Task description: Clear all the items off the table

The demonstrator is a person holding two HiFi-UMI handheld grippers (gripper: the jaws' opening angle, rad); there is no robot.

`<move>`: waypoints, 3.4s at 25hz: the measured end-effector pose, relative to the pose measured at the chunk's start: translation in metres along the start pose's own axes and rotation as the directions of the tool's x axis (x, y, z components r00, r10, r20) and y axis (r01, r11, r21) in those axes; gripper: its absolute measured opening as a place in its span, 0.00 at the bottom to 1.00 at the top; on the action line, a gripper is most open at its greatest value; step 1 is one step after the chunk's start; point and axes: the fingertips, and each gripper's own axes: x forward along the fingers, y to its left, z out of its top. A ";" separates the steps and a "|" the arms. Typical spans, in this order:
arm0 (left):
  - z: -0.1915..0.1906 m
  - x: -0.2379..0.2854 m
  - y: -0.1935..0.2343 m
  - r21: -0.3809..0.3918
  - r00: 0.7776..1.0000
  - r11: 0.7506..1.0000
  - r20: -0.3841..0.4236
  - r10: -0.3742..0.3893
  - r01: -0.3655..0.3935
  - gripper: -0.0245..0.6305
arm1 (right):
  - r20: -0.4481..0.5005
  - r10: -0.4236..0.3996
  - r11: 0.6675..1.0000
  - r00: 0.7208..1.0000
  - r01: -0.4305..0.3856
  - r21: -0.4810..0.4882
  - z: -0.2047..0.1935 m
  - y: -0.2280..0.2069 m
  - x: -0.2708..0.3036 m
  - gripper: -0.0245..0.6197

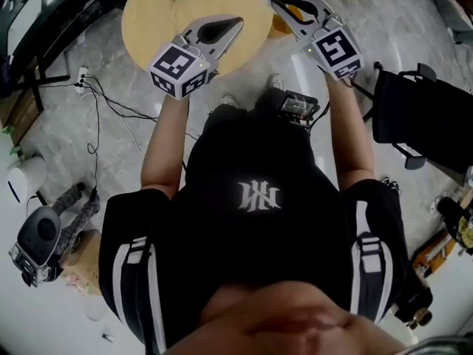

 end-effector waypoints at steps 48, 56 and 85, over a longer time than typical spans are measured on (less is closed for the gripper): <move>-0.316 0.407 0.035 -0.257 0.975 0.947 -0.161 0.156 -0.194 0.06 | -0.039 0.207 0.961 0.978 -0.196 0.196 -0.502 -0.137 0.034 0.09; -0.406 0.409 0.071 -0.277 0.963 0.931 -0.191 0.191 -0.239 0.06 | -0.075 0.252 0.941 0.965 -0.227 0.249 -0.591 -0.101 0.098 0.09; -0.556 0.406 0.132 -0.326 0.949 0.900 -0.221 0.226 -0.290 0.06 | -0.179 0.239 0.944 0.955 -0.185 0.274 -0.734 -0.042 0.168 0.10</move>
